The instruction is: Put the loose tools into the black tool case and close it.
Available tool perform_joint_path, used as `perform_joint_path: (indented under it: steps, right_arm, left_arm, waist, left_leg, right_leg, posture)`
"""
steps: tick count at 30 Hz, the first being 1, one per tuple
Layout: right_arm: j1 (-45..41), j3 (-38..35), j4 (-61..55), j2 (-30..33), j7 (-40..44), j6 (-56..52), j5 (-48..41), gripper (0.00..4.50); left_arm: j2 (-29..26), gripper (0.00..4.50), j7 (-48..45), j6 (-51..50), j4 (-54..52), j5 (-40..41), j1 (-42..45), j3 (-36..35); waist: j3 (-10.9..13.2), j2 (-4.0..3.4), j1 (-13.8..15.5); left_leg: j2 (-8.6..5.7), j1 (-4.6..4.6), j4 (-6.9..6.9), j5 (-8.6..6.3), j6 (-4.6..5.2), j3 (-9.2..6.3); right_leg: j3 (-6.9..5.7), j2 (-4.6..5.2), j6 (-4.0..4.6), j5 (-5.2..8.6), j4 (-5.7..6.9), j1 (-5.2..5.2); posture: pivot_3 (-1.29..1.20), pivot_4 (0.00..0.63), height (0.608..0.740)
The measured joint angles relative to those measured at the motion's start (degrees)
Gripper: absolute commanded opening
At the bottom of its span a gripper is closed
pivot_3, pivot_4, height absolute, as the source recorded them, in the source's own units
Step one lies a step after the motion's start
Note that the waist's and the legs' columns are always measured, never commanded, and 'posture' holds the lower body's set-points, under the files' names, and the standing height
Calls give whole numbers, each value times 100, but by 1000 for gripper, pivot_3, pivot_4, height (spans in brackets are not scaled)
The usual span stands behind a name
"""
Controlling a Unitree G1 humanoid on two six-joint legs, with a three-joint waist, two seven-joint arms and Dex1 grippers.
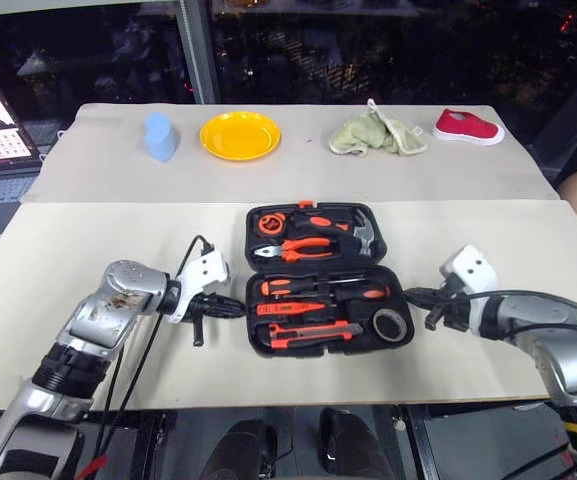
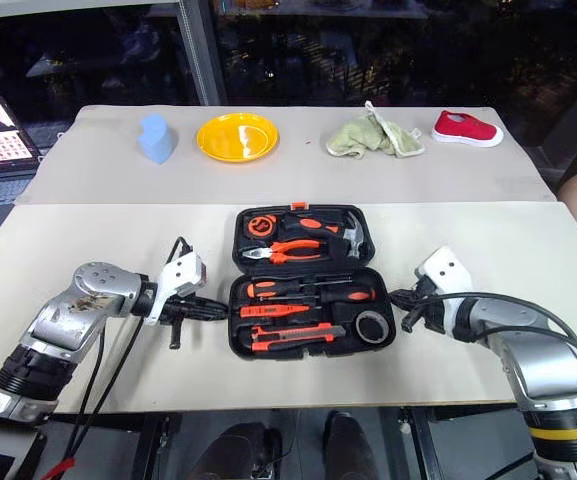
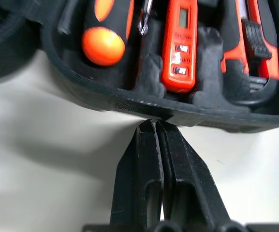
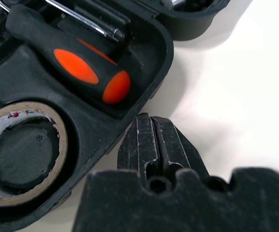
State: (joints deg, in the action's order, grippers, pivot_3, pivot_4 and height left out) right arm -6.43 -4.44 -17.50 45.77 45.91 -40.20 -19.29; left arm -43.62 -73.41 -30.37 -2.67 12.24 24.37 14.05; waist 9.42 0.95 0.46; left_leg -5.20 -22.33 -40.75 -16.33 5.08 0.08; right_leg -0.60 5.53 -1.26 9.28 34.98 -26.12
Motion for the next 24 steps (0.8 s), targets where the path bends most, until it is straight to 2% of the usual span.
perform_joint_path:
  steps: [11,20,21,23,24]
  right_arm:
    - [1150,-236,-1052,-34,-21,-219,-319,0]
    - [1457,-385,-1346,6,-30,-267,-511,0]
    - [1418,-470,-1288,51,-34,-269,-517,287]
    - [1232,-677,-1096,112,-49,-358,-592,782]
    - [1020,-864,-942,141,-52,-496,-711,1149]
  left_arm:
    - [-463,179,-158,320,-349,43,-525,-133]
    - [-607,179,-256,722,174,46,-486,-164]
    - [-606,388,-241,545,282,79,-395,-176]
    - [-585,817,-169,6,518,199,-145,-221]
    - [-524,1212,25,-469,793,273,120,-344]
  waist:
    - [-8,-5,-30]
    - [-8,-7,-50]
    - [-8,-6,-43]
    - [-6,-4,-33]
    - [-2,2,-26]
  left_leg:
    - [8,14,4,-4,-4,3]
    - [25,106,8,-43,12,3]
    - [25,111,8,-43,11,2]
    - [24,116,1,-39,13,3]
    - [24,116,-5,-34,17,2]
  right_leg:
    - [3,-2,7,5,1,6]
    - [-3,-5,11,20,0,97]
    - [-5,-5,-26,43,-2,102]
    - [-7,-6,-37,50,-2,104]
    - [-8,-10,-40,49,1,105]
  posture:
    - [0,150,740]
    - [0,150,740]
    - [0,150,740]
    - [0,150,740]
    - [0,150,740]
